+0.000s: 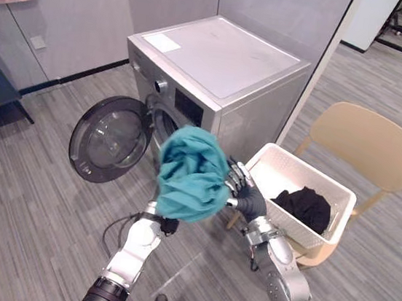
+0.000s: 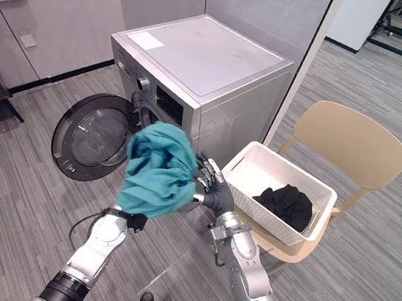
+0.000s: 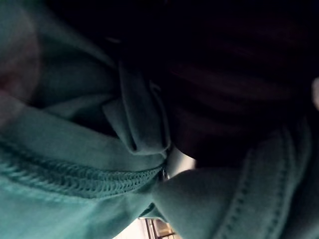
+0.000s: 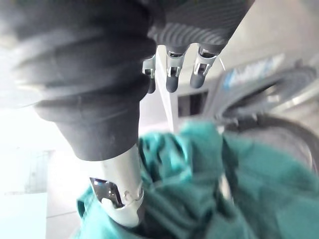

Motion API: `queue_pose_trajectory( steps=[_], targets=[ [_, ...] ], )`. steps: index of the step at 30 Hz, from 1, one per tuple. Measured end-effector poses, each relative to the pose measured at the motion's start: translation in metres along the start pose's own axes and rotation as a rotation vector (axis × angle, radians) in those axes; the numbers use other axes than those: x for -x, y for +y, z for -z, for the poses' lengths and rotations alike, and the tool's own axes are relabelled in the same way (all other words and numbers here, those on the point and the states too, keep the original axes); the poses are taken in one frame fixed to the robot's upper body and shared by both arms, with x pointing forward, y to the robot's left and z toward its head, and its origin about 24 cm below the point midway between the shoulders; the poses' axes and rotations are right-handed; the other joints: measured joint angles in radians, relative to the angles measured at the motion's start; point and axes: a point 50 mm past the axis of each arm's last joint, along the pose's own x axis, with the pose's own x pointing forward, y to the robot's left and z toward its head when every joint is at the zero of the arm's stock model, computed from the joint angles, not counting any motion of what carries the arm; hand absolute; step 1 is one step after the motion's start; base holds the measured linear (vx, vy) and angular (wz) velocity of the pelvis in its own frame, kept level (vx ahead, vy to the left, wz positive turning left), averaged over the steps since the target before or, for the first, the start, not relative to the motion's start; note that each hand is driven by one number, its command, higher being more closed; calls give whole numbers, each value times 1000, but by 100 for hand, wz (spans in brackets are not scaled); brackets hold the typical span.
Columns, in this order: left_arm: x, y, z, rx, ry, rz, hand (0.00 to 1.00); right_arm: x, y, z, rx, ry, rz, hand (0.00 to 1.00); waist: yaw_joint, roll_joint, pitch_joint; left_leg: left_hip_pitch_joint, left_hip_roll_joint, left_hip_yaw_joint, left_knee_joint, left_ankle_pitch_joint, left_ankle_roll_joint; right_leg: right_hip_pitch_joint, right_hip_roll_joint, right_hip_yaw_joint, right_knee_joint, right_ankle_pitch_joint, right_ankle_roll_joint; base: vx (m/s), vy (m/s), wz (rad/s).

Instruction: Pick up the laundry basket with both hands and put the clothes into the washing machine.

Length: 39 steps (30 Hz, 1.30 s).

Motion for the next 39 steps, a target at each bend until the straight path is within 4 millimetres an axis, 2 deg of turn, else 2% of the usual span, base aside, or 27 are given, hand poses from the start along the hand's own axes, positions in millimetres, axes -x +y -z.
queue_pose_trajectory(
  steps=[4, 6, 7, 9, 10, 14, 16, 17, 18, 19, 20, 21, 22, 23, 25, 26, 27, 28, 29, 30, 31, 33, 35, 36, 37, 38, 39],
  targets=[
    [17, 14, 29, -20, 126, -48, 100, 18, -30, 10, 180, 71, 144, 0, 0, -2, -1, -3, 1, -1, -2, 0, 0, -1, 1, 0, -2, -1, 2, 39, -11, 1],
    [27, 21, 47, -28, 215, -71, 100, 29, -40, 29, 257, 174, 160, 0, -1, -2, -1, -6, 1, -3, -2, 0, 0, -1, 3, -3, -12, 1, -1, 40, -13, 3],
    [33, 24, 61, -28, 285, -81, 100, 39, -47, 50, 298, 281, 178, 0, -1, -2, -1, -13, 2, -6, -1, 0, 0, -1, 5, -7, -20, 7, -7, 36, -17, 8],
    [41, 26, 72, -12, 347, -94, 100, 52, -54, 71, 343, 398, 190, 0, -1, 2, 1, -26, 2, -17, -1, 1, 0, -2, 7, -17, -26, 12, -8, 15, -18, 16],
    [47, 28, 80, -6, 391, -102, 100, 64, -60, 88, 374, 499, 203, 0, -1, 4, 2, -45, 1, -33, 1, 3, -2, -6, 5, -33, -26, 11, -8, -9, -18, 34],
    [59, 34, 95, 13, 484, -136, 100, 110, -81, 132, 421, 803, 311, 0, 4, 22, 21, -121, -14, -136, 23, 11, -2, -10, -16, -143, -19, -16, 6, 14, -23, 77],
    [63, 37, 97, 12, 500, -150, 100, 125, -90, 141, 413, 890, 379, 0, 5, 33, 39, -148, -24, -172, 20, 25, 6, -16, -39, -200, 2, -43, 7, 8, -17, 96],
    [65, 39, 99, 10, 509, -157, 100, 132, -93, 145, 409, 935, 418, 0, 12, 37, 46, -169, -27, -154, 20, 22, 37, -27, -57, -231, 24, -61, 13, 10, 11, 104],
    [67, 39, 100, 10, 519, -158, 100, 139, -94, 149, 392, 968, 443, 0, 9, 34, 51, -189, -26, -68, 28, 5, 114, -26, -85, -273, 41, -78, 25, 46, 27, 105],
    [68, 38, 100, 12, 521, -158, 100, 142, -94, 150, 387, 983, 458, 0, 7, 31, 53, -196, -24, -6, 34, -4, 151, -23, -102, -296, 47, -84, 29, 76, 21, 108],
    [70, 35, 100, 24, 525, -157, 100, 147, -95, 153, 374, 1011, 479, 0, 4, 21, 60, -202, -7, 115, 46, -8, 160, -21, -124, -325, 62, -84, 39, 179, 30, 96],
    [70, 30, 100, 38, 529, -155, 100, 151, -95, 155, 368, 1035, 488, 0, 4, 34, 62, -214, 3, 175, 70, 37, 116, -15, -139, -351, 87, -92, 44, 190, 30, 79],
    [70, 29, 100, 44, 529, -154, 100, 151, -94, 156, 364, 1044, 487, 0, 4, 37, 62, -209, -4, 179, 72, 42, 97, -9, -142, -354, 93, -93, 44, 256, 66, 67],
    [71, 27, 100, 48, 530, -152, 100, 147, -91, 157, 354, 1043, 481, 0, 5, 24, 70, -204, -22, 178, 72, 38, 92, 4, -155, -352, 86, -93, 44, 213, 96, 50],
    [70, 28, 100, 47, 527, -149, 100, 136, -85, 158, 337, 1020, 469, 0, 7, 8, 84, -204, -39, 180, 106, 2, 66, 29, -174, -354, 83, -96, 53, 187, 115, 36],
    [71, 27, 100, 48, 531, -142, 100, 130, -81, 158, 327, 1008, 464, 0, 8, -13, 97, -203, -56, 183, 161, -57, 71, 42, -212, -351, 123, -115, 82, 150, 110, 22],
    [72, 27, 101, 50, 532, -134, 100, 130, -80, 158, 324, 1005, 462, 0, 8, -22, 103, -203, -68, 181, 193, -87, 76, 47, -237, -341, 160, -127, 88, 200, 142, 33],
    [74, 23, 101, 51, 538, -116, 100, 131, -80, 158, 323, 1008, 462, 0, 5, -27, 108, -201, -79, 161, 250, -147, 87, 26, -294, -297, 293, -137, 61, 220, 153, 38],
    [74, 22, 98, 50, 525, -108, 100, 132, -79, 157, 321, 1002, 460, 0, -1, -33, 119, -183, -96, 149, 293, -200, 106, -32, -344, -195, 475, -113, -45, 290, 211, 34],
    [74, 21, 96, 48, 515, -104, 100, 134, -77, 156, 323, 998, 455, 0, -3, -33, 127, -163, -101, 139, 309, -222, 112, -77, -355, -120, 568, -83, -94, 331, 202, 36],
    [73, 25, 93, 31, 497, -99, 100, 139, -67, 159, 310, 1011, 428, 0, -11, -30, 142, -118, -97, 111, 323, -264, 117, -160, -292, 50, 733, -104, -35, 303, 135, 34],
    [71, 27, 92, 24, 488, -102, 100, 138, -58, 162, 293, 1012, 404, 0, -31, -36, 147, -75, -87, 86, 309, -283, 120, -219, -206, 92, 761, -174, -20, 273, 41, 36],
    [64, 29, 89, 12, 466, -95, 100, 134, -56, 161, 277, 997, 409, 0, -46, -47, 154, -18, -88, 78, 266, -300, 113, -319, -132, 77, 656, -192, -13, 408, 25, 24],
    [58, 28, 86, 14, 449, -91, 100, 130, -59, 160, 282, 983, 412, 0, -59, -44, 162, 9, -87, 71, 250, -311, 113, -364, -101, 42, 532, -177, -9, 400, -6, 22],
    [57, 28, 85, 15, 446, -91, 100, 130, -60, 159, 284, 982, 411, 0, -61, -44, 164, 13, -87, 70, 248, -309, 110, -367, -98, 37, 513, -172, -8, 573, -36, 47],
    [48, 26, 81, 20, 419, -88, 100, 129, -63, 158, 295, 980, 414, 0, -79, -43, 174, 63, -90, 48, 218, -314, 88, -378, -59, -21, 283, -88, -11, 673, -58, 56],
    [46, 25, 80, 19, 416, -82, 100, 133, -64, 159, 298, 991, 414, 0, -81, -50, 170, 101, -95, 35, 206, -329, 63, -383, -35, -27, 191, 0, -53, 582, -53, 72]
  ],
)
